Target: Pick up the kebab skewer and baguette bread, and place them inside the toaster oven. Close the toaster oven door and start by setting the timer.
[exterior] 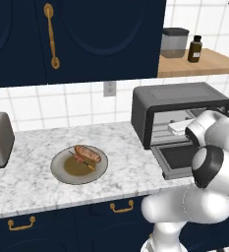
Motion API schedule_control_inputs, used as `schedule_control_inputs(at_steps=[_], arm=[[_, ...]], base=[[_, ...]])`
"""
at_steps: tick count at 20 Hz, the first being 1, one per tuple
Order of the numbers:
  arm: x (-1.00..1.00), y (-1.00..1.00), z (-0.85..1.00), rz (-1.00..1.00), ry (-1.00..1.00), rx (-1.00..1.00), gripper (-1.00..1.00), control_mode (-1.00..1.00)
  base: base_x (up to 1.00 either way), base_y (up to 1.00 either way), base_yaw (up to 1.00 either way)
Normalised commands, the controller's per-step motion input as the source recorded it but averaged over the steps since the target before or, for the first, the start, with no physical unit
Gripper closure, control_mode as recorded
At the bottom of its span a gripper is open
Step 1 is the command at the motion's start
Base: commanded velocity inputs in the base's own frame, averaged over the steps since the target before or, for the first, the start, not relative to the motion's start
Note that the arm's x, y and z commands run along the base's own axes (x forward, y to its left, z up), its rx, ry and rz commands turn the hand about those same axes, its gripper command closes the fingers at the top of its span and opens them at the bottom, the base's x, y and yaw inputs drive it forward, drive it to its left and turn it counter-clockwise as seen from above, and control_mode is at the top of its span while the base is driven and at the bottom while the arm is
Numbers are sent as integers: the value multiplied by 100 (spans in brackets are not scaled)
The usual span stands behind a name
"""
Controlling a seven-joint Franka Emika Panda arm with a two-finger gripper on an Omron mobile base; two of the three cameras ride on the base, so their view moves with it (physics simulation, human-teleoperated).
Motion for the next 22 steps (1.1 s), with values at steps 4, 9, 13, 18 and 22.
schedule_control_inputs(at_steps=[4, 9, 13, 18, 22], arm=[[5, -7, 0, -2, 3, 0, -100, -100], [16, -8, 0, 0, 1, 0, -100, -100], [20, -2, 0, 0, 0, 0, -100, -100], [4, 0, -4, 0, 0, 0, -100, -100], [18, 0, -4, 0, 0, 0, -100, -100]], base=[[0, 0, 0], [0, 0, 0], [0, 0, 0], [0, 0, 0], [0, 0, 0]])
